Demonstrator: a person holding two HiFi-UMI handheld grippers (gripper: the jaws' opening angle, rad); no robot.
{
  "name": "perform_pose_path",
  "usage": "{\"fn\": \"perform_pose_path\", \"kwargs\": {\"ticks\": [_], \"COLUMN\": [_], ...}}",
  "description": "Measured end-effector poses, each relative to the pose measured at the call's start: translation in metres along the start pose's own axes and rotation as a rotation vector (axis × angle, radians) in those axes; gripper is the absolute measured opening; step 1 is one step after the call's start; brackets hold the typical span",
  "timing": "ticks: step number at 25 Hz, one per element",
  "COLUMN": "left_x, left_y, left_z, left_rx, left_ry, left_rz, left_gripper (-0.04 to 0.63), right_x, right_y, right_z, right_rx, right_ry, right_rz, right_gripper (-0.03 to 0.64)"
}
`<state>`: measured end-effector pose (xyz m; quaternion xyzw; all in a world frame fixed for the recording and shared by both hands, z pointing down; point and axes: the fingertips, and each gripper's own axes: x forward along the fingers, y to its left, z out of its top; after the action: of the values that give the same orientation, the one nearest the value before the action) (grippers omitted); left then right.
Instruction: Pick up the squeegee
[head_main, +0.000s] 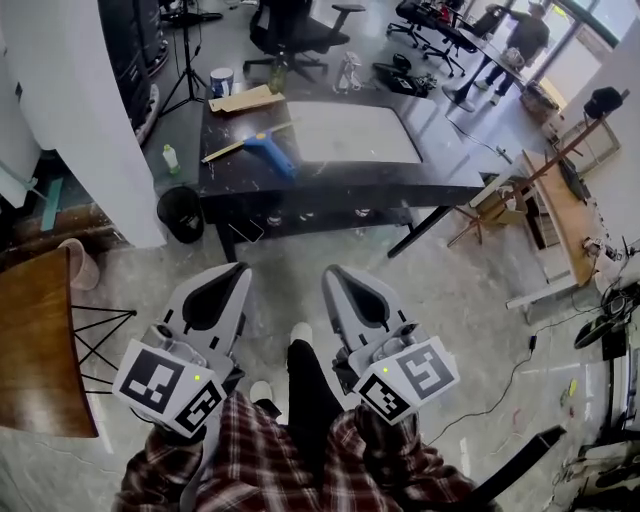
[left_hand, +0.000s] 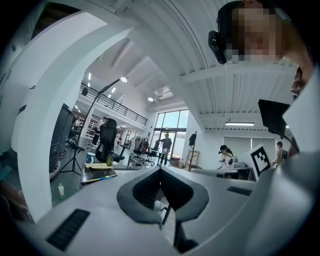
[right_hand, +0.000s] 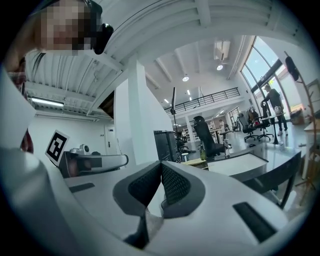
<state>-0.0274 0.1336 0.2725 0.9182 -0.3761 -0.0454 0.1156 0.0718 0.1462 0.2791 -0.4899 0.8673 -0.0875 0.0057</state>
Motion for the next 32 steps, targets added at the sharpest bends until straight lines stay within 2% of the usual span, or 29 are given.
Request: {"fn": "perform_pose_path", "kwargs": {"ticks": [8,16,26,32], "left_x": [0.088,0.163,0.195,0.214], "left_y": [0.042,0.058,0.111,0.169], "left_z": [0.018,0.036,0.033,0.047], "left_rx": [0.007,0.030,-0.004,-0.008], "left_ry": [-0.040,-0.086,-0.074,-0.080], "left_rz": [0.079,0.163,0.271,0.276], "left_gripper": [0.009,0.009,0.009,0.009], "right_x": [0.064,0.109,0.175,0.238], "right_y": [-0.079,-0.152,-0.178,-0.183], "right_z": [0.025,0.055,0.040,0.046], "right_rx": [-0.027,-0.055,-0.018,-0.023], "right_ry": [-0.003,-0.010,0.060,0.063], "right_rz": [0.072,0.159,0.258,0.261], "right_gripper": [0.012,0.012,0.012,0.012]}}
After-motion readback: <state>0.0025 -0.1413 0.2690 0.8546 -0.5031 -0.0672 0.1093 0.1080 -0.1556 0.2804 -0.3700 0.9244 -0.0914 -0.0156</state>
